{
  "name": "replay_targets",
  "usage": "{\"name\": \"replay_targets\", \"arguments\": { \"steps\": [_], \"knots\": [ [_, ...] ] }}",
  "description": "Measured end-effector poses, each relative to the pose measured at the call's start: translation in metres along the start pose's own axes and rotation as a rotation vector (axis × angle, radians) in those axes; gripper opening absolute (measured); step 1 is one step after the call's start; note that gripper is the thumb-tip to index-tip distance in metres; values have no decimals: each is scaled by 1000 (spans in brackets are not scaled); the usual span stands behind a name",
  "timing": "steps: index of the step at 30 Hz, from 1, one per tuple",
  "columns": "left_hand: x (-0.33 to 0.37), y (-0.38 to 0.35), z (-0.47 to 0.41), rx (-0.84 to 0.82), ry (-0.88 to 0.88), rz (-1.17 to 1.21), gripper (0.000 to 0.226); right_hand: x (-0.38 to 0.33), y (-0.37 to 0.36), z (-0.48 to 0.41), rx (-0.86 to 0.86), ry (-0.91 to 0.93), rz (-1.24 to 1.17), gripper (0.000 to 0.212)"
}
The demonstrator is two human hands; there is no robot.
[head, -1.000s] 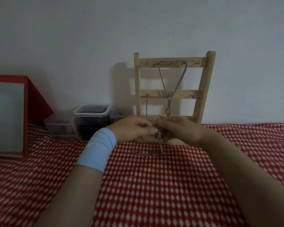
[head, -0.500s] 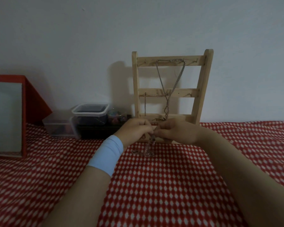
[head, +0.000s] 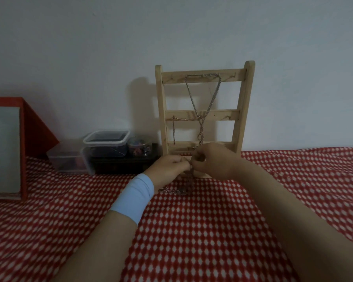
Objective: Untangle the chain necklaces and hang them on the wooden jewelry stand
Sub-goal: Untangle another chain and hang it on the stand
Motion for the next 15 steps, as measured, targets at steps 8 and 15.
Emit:
{"name": "replay_targets", "arguments": {
  "steps": [8, 15],
  "knots": [
    [-2, 21, 0, 100, -39, 368, 26, 8, -7, 2, -29, -80, 46, 16],
    [8, 17, 3, 16, -108, 249, 22, 0, 4, 5, -58, -49, -497, 18]
  ]
}}
Point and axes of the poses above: each hand's wrist, its own z-axis away from the middle knuckle, its own y-axis out of the back of the hand, x = y × z, the point moved 10 cm from there along -z, towards the middle knuckle, and after that the axes turned 3 degrees about -x, right-handed, at the moved point
